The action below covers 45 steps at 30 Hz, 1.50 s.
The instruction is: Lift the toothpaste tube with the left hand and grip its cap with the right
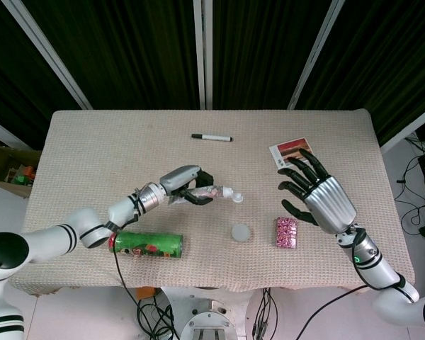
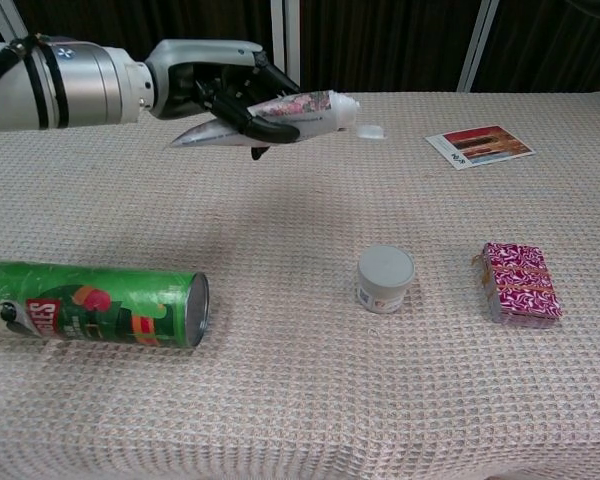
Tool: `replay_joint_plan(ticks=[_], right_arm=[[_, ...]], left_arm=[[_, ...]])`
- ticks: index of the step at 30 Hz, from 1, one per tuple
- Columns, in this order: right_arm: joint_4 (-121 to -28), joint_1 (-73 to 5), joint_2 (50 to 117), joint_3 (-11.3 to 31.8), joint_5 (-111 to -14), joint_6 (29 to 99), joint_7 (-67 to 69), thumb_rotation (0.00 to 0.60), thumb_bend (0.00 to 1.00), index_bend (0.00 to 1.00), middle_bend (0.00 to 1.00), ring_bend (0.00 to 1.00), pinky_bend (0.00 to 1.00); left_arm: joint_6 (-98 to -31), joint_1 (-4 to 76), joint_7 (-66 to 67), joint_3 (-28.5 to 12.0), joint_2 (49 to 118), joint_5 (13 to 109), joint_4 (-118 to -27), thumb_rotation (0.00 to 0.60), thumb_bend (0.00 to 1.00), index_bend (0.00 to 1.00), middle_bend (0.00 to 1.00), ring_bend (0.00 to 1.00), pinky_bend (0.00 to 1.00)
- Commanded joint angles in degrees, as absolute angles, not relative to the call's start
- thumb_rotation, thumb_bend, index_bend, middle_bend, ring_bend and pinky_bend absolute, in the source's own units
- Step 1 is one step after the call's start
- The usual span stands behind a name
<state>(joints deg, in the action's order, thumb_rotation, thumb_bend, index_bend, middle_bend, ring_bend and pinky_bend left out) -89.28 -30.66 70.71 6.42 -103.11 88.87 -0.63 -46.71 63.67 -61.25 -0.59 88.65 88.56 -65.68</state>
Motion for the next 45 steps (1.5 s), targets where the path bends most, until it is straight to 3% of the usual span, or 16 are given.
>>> replay_joint_plan(ticks=[1,8,14,17,20,24,29,33,37,42,45], right_arm=[[-88.85,-29.82,70.60,6.28,-102.77,89.56,-0.33,0.600,0.29,0.46,0.32,0.14,0.11],[-88.48,-28.60,70.43,6.34,-102.42,90.25,0.14,0.600,0.29,0.46,0.32,0.14,0.11],[-88.16,-27.92,70.53,6.44,-102.22,90.47,0.66,0.600,0.29,0.46,0.32,0.14,0.11],[-88.06,-27.70,70.66,6.51,-102.17,90.48,0.87,0.600,0.29,0.46,0.32,0.14,0.11],[-87.94,-27.52,70.75,6.55,-102.20,90.42,1.04,0.600,0.29,0.46,0.32,0.14,0.11],[-87.73,-27.36,70.88,6.61,-102.08,90.26,1.40,0.600,0.29,0.46,0.32,0.14,0.11],[-87.63,-27.03,70.86,6.77,-102.04,90.43,1.72,0.600,0.29,0.46,0.32,0.14,0.11],[-87.59,-26.26,70.14,6.82,-101.60,90.86,1.73,0.600,0.29,0.46,0.32,0.14,0.11],[-87.71,-24.70,68.01,6.61,-99.78,90.77,2.26,0.600,0.29,0.45,0.32,0.14,0.11],[-88.35,-21.87,64.49,5.92,-95.79,89.92,3.56,0.600,0.29,0.44,0.30,0.14,0.12],[-88.95,-20.02,62.02,4.79,-92.35,87.53,4.81,0.600,0.29,0.39,0.29,0.14,0.16]], left_arm=[[-43.26,63.69,-57.34,-1.84,93.52,85.33,-60.35,0.525,0.86,0.71,0.70,0.53,0.47],[-41.27,63.29,-44.48,-4.01,102.99,81.31,-47.46,0.529,0.86,0.71,0.66,0.45,0.39],[-40.41,62.96,-32.74,-4.57,109.10,79.92,-37.51,0.552,0.86,0.71,0.65,0.43,0.38],[-39.95,62.86,-27.39,-4.79,111.12,79.50,-34.02,0.535,0.86,0.68,0.62,0.41,0.38],[-39.01,62.71,-24.29,-5.32,111.80,78.91,-33.26,0.488,0.86,0.60,0.54,0.34,0.36],[-37.64,62.64,-22.32,-5.83,111.42,78.40,-34.17,0.435,0.83,0.37,0.38,0.23,0.32],[-39.00,61.93,-20.34,-7.30,109.99,77.72,-36.89,0.346,0.72,0.16,0.20,0.15,0.26],[-43.61,59.82,-18.88,-8.90,105.84,77.27,-42.90,0.310,0.55,0.11,0.19,0.14,0.25],[-49.69,55.03,-14.54,-10.63,95.01,75.54,-56.36,0.303,0.51,0.11,0.19,0.14,0.23],[-57.22,46.61,-5.02,-11.13,80.44,70.66,-72.85,0.405,0.49,0.13,0.20,0.14,0.22],[-62.99,40.73,0.84,-10.28,74.04,67.50,-79.16,0.418,0.47,0.14,0.20,0.14,0.21]])
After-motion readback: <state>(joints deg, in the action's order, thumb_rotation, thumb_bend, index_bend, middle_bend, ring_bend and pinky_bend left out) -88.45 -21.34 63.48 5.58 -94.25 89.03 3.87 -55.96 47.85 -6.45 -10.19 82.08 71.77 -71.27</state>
